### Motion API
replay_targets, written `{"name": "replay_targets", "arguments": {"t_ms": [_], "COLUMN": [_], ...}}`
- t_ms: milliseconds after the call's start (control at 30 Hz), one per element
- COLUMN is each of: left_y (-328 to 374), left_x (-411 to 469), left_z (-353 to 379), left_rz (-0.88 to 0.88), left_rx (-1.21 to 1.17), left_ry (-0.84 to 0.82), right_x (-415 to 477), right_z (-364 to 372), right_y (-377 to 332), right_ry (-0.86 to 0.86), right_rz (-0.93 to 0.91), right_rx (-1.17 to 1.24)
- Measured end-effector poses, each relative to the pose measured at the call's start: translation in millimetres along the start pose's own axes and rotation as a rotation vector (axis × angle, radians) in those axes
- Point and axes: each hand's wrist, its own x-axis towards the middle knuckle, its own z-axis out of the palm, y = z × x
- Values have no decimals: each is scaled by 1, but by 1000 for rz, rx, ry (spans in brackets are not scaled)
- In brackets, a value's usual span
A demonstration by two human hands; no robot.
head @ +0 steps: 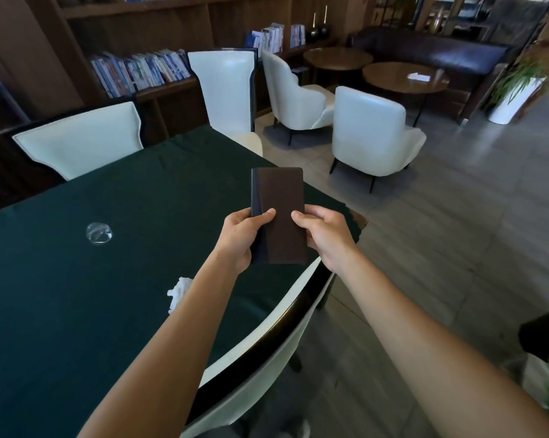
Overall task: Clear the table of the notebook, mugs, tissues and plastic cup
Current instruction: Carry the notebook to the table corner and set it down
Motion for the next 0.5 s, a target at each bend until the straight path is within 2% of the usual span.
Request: {"name": "replay_targets", "arguments": {"t_ms": [267,500], "left_y": [23,26], "left_x": [87,169], "left_z": [51,83], "left_rz": [7,-57], "left_rx": [-45,-124], "left_ry": [-33,12], "right_x": [94,190], "right_z": [-38,-63], "right_y": [-24,-29], "right_ry": [42,74], "right_rz": [-5,14], "right_rx": [-25,-123]}}
